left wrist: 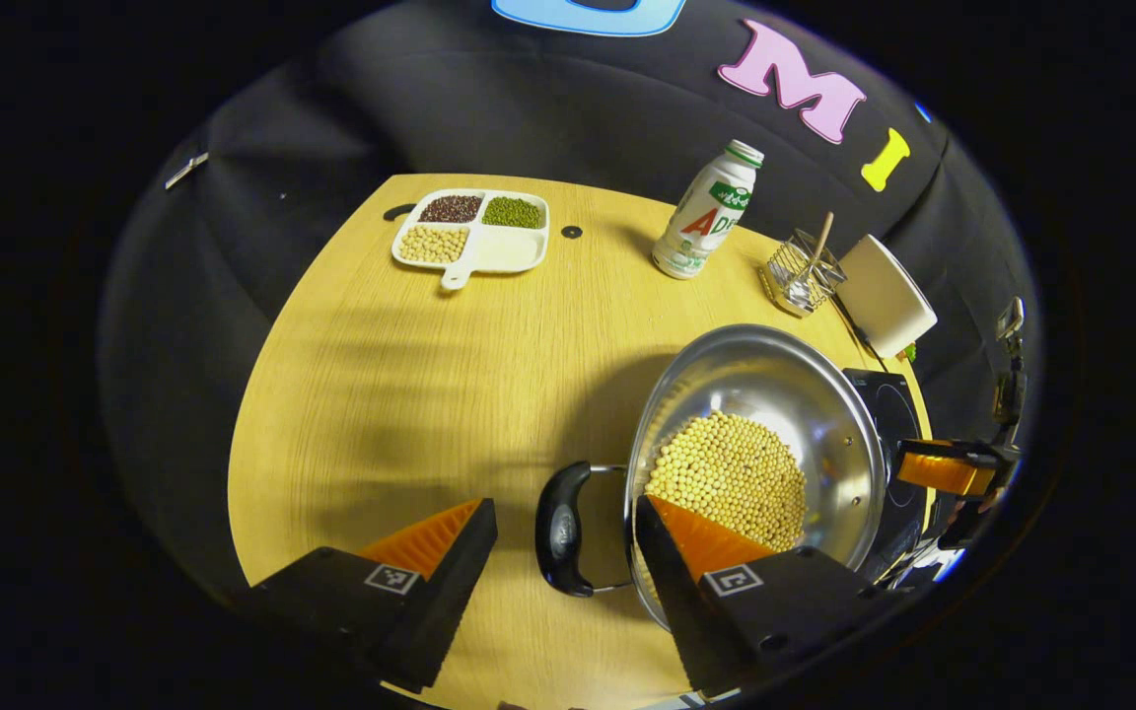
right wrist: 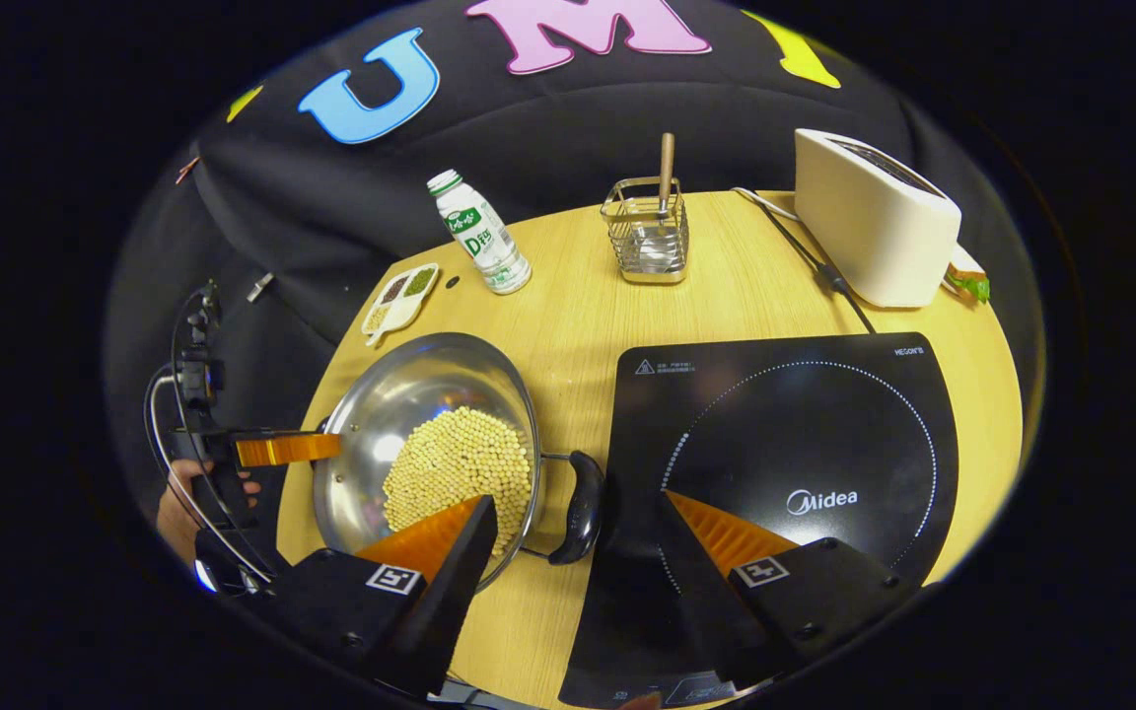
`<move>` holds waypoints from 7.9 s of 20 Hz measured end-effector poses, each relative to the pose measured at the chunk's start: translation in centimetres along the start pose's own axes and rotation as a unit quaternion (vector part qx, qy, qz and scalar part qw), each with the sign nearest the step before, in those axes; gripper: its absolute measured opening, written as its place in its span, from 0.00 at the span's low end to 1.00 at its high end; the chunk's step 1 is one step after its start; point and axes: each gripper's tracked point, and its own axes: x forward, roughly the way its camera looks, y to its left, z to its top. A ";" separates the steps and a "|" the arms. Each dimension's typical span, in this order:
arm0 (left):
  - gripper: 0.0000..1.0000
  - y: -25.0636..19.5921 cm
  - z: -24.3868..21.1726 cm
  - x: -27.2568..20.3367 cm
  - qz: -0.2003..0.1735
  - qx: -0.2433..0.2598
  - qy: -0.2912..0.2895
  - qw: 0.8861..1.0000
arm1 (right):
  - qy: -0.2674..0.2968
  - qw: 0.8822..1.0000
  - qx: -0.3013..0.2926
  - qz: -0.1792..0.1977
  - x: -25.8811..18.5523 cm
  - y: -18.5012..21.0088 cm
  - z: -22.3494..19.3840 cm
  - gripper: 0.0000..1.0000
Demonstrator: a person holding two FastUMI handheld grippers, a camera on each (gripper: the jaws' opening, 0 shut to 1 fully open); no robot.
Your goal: First push the handle of the pot to place it horizontally, then grasp the pot with both hands and set it on the induction cooktop.
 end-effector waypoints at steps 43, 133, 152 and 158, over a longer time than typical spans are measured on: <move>0.53 1.5 -1.5 -2.5 0.029 0.006 0.003 1.000 | 0.055 0.998 -0.011 -0.043 3.0 4.4 -1.6 0.45; 0.95 -37.4 7.8 -24.0 0.030 0.100 -0.428 0.898 | -0.389 0.910 -0.071 -0.121 -33.3 -15.1 11.7 0.98; 0.92 -35.7 2.0 -29.8 0.026 0.109 -0.455 0.883 | -0.469 0.870 -0.089 -0.126 -39.1 -10.3 9.8 0.98; 0.94 -36.3 2.1 -29.3 0.020 0.114 -0.449 0.886 | -0.464 0.873 -0.085 -0.126 -39.0 -10.6 9.9 0.98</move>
